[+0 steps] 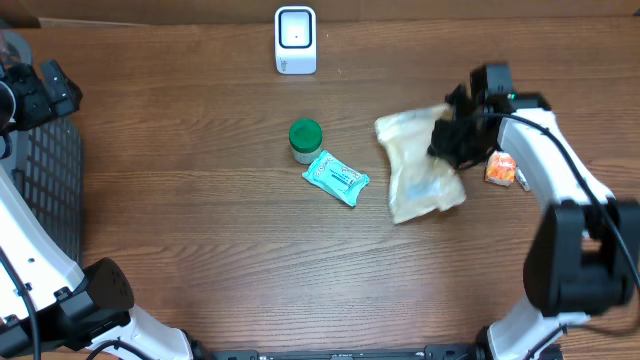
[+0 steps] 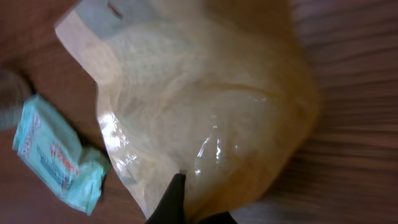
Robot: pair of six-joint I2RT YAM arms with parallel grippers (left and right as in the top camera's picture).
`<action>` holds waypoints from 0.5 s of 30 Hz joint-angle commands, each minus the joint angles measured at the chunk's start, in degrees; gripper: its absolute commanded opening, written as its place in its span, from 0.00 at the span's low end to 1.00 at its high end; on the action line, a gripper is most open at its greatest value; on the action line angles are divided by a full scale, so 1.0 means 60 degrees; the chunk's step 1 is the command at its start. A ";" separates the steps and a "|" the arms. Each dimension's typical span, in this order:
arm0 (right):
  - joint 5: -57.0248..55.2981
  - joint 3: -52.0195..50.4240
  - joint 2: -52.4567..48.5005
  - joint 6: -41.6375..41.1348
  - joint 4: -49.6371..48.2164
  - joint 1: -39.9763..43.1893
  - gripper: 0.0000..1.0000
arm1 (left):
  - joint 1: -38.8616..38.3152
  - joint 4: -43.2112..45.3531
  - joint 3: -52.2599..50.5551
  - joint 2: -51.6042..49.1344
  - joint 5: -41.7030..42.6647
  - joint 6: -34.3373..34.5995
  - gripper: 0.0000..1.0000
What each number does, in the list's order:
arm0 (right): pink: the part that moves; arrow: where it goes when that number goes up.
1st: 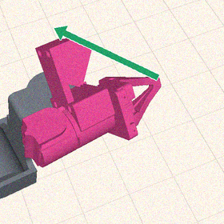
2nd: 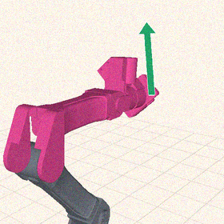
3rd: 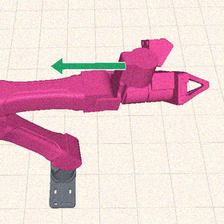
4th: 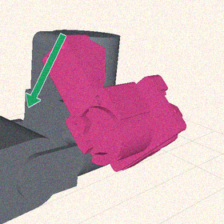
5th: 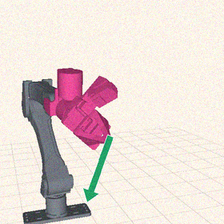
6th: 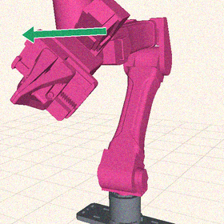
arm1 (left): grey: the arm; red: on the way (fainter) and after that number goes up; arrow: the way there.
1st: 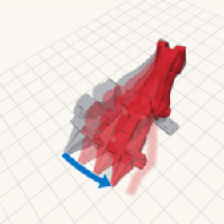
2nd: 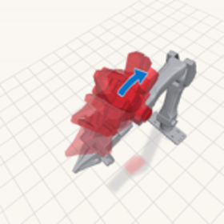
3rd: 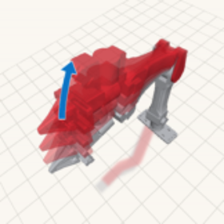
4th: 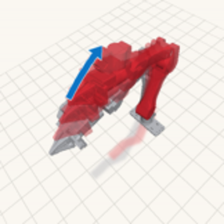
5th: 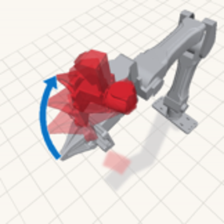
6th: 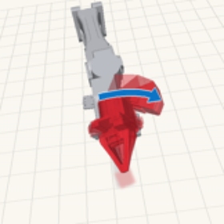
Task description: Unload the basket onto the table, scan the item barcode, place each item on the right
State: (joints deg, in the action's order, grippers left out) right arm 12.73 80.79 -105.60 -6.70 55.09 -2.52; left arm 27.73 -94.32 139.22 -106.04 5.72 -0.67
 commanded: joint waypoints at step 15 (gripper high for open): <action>-1.2466 0.1362 -0.1395 -0.2226 0.3388 -0.4131 0.04 | -0.0062 0.0007 0.0109 0.0120 0.0007 -0.0178 1.00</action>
State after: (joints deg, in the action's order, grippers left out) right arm -53.43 88.82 -111.11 -19.77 74.91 -27.42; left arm 27.73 -94.35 139.22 -106.04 5.74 -0.67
